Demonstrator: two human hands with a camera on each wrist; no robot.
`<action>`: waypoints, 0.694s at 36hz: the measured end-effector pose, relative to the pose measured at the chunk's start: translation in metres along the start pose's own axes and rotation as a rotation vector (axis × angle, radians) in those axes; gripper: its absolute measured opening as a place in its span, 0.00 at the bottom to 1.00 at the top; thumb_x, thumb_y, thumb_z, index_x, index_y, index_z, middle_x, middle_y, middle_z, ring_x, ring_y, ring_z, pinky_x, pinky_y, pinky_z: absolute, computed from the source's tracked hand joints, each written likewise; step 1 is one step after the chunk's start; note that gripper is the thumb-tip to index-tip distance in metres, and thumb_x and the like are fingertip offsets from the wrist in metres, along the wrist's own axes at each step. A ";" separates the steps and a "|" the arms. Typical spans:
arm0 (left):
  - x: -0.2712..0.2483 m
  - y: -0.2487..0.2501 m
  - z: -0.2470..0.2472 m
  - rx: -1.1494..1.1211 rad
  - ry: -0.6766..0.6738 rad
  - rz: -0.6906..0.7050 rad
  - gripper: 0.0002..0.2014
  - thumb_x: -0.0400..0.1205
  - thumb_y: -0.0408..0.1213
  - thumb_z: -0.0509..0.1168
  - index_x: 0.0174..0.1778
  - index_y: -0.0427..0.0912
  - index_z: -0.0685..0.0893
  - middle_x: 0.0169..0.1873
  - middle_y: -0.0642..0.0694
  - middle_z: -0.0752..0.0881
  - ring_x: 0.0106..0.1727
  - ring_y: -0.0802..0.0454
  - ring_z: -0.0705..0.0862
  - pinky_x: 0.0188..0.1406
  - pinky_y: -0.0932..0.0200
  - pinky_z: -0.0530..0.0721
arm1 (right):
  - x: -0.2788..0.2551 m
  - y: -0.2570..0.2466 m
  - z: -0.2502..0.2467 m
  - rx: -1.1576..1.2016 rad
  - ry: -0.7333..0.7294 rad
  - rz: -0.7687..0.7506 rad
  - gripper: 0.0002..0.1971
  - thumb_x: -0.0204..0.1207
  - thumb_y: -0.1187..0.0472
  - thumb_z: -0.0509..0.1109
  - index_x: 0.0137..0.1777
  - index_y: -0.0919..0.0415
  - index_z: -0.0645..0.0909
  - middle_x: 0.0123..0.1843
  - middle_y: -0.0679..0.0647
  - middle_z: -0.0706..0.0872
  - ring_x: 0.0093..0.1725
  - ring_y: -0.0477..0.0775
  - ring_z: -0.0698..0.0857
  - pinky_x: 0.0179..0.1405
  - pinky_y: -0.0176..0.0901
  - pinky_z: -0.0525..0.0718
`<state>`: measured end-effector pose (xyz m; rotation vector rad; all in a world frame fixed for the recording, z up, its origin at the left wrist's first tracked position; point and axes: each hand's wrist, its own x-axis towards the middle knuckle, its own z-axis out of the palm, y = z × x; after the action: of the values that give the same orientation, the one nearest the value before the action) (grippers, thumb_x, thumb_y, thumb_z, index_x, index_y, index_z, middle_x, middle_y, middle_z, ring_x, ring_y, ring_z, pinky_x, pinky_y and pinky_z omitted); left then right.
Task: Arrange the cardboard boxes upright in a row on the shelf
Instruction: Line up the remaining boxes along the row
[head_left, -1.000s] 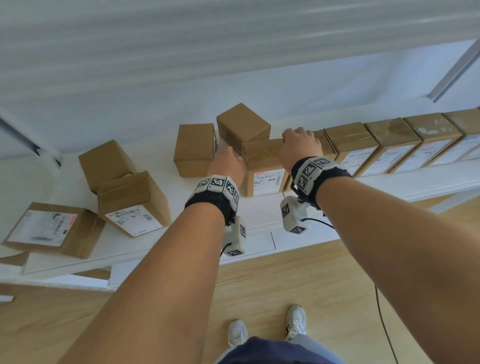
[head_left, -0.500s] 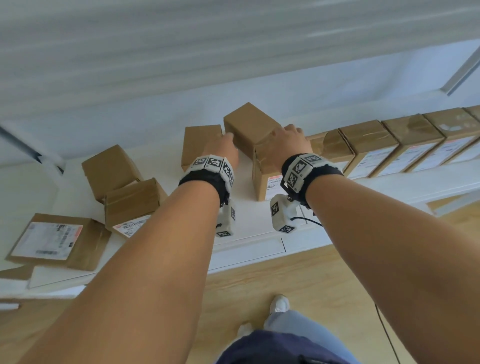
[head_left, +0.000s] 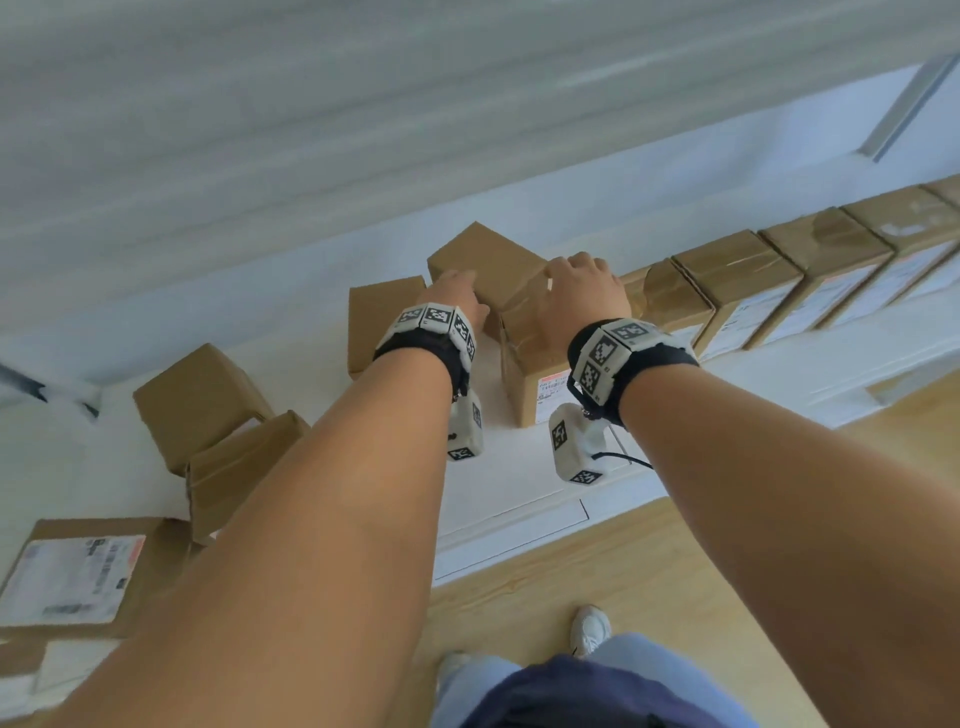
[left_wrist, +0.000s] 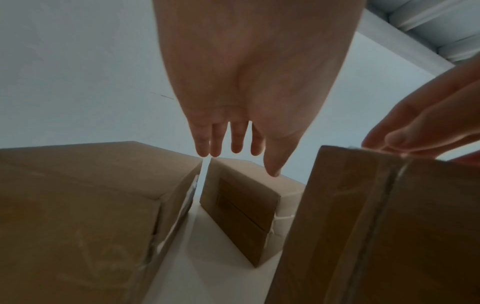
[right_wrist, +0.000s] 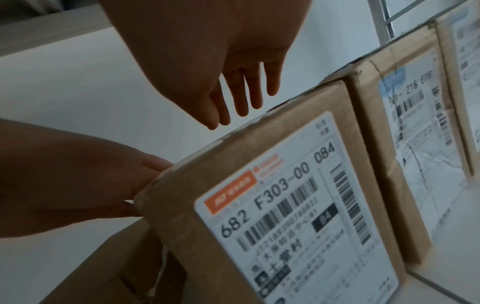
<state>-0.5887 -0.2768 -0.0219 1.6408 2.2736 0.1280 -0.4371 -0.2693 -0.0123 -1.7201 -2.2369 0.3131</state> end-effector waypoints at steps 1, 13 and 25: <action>0.005 0.002 0.002 -0.001 -0.018 0.011 0.30 0.85 0.43 0.63 0.82 0.43 0.63 0.83 0.44 0.62 0.79 0.42 0.69 0.75 0.49 0.69 | -0.001 -0.001 0.000 0.010 0.002 0.015 0.16 0.82 0.59 0.55 0.64 0.60 0.78 0.65 0.58 0.79 0.66 0.60 0.75 0.66 0.51 0.71; 0.055 0.009 0.017 0.179 -0.090 0.199 0.31 0.83 0.49 0.64 0.80 0.41 0.65 0.80 0.38 0.64 0.80 0.37 0.65 0.76 0.41 0.69 | -0.011 -0.009 -0.001 0.056 0.006 0.090 0.21 0.81 0.53 0.60 0.71 0.61 0.75 0.71 0.59 0.75 0.71 0.60 0.71 0.71 0.52 0.71; 0.069 0.002 0.027 0.236 -0.040 0.265 0.36 0.82 0.54 0.63 0.84 0.47 0.57 0.83 0.41 0.59 0.81 0.35 0.58 0.80 0.41 0.63 | -0.006 -0.006 0.007 0.039 0.061 0.130 0.18 0.82 0.60 0.57 0.70 0.57 0.75 0.70 0.57 0.76 0.70 0.58 0.72 0.67 0.49 0.72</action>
<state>-0.5980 -0.2148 -0.0620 2.0416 2.0968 -0.1151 -0.4438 -0.2761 -0.0170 -1.8332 -2.0668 0.3265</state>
